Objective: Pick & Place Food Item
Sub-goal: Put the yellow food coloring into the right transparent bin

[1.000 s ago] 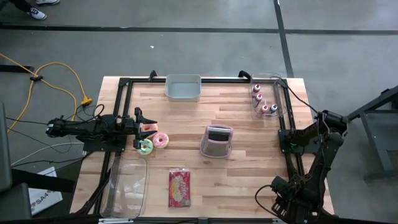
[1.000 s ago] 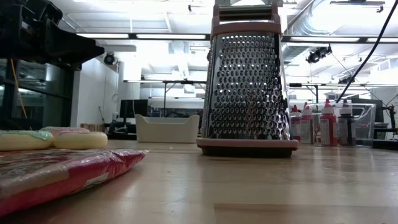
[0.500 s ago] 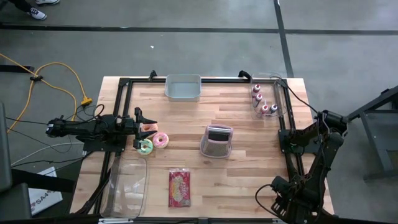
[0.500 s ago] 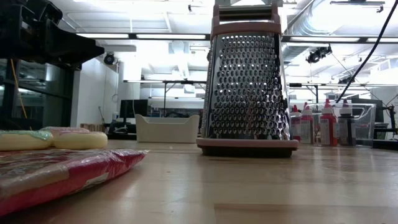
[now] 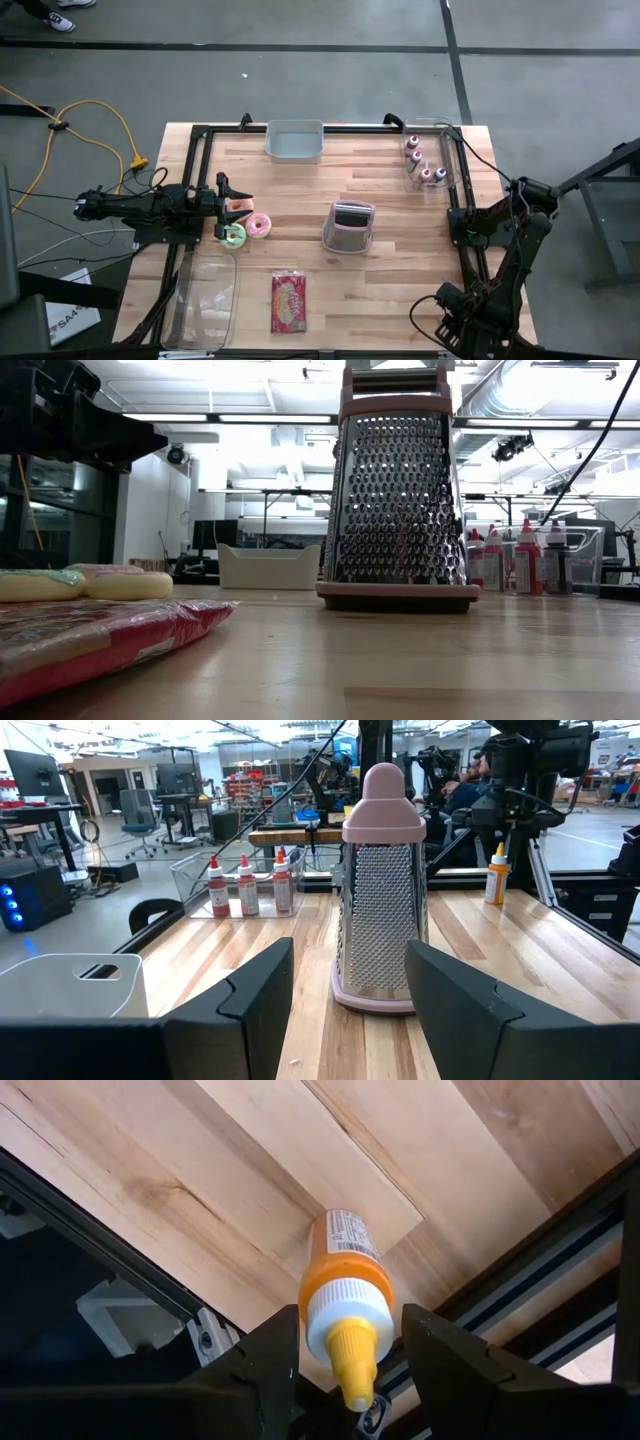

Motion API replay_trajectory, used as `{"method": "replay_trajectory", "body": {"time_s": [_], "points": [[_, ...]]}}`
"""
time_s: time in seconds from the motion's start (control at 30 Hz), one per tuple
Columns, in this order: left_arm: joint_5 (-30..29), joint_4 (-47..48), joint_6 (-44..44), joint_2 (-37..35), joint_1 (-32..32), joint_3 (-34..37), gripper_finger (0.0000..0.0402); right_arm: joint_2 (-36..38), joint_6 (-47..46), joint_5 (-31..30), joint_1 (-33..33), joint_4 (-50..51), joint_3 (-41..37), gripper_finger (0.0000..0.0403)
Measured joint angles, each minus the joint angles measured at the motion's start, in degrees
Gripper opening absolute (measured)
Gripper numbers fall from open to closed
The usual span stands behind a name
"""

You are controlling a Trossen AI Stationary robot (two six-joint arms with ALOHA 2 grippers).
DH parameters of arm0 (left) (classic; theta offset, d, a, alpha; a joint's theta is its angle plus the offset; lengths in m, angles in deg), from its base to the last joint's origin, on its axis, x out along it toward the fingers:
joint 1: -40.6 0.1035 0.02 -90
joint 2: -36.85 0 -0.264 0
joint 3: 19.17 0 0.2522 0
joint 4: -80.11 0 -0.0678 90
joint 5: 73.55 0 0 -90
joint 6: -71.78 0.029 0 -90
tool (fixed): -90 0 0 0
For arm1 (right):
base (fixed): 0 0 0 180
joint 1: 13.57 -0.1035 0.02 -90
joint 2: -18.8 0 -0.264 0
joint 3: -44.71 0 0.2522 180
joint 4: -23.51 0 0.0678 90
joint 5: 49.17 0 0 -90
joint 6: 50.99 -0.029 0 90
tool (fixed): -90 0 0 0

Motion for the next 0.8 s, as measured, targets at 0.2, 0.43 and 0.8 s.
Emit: {"method": "replay_trajectory", "body": {"time_s": [0.2,0.43,0.8], "points": [[0.0,0.0,0.0,0.0,0.0,0.0,0.0188,0.0,0.1,0.0,0.0,0.0,0.0,0.0166],[0.0,0.0,0.0,0.0,0.0,0.0,0.0188,0.0,0.1,0.0,0.0,0.0,0.0,0.0135],[0.0,0.0,0.0,0.0,0.0,0.0,0.0188,0.0,0.1,0.0,0.0,0.0,0.0,0.0117]]}}
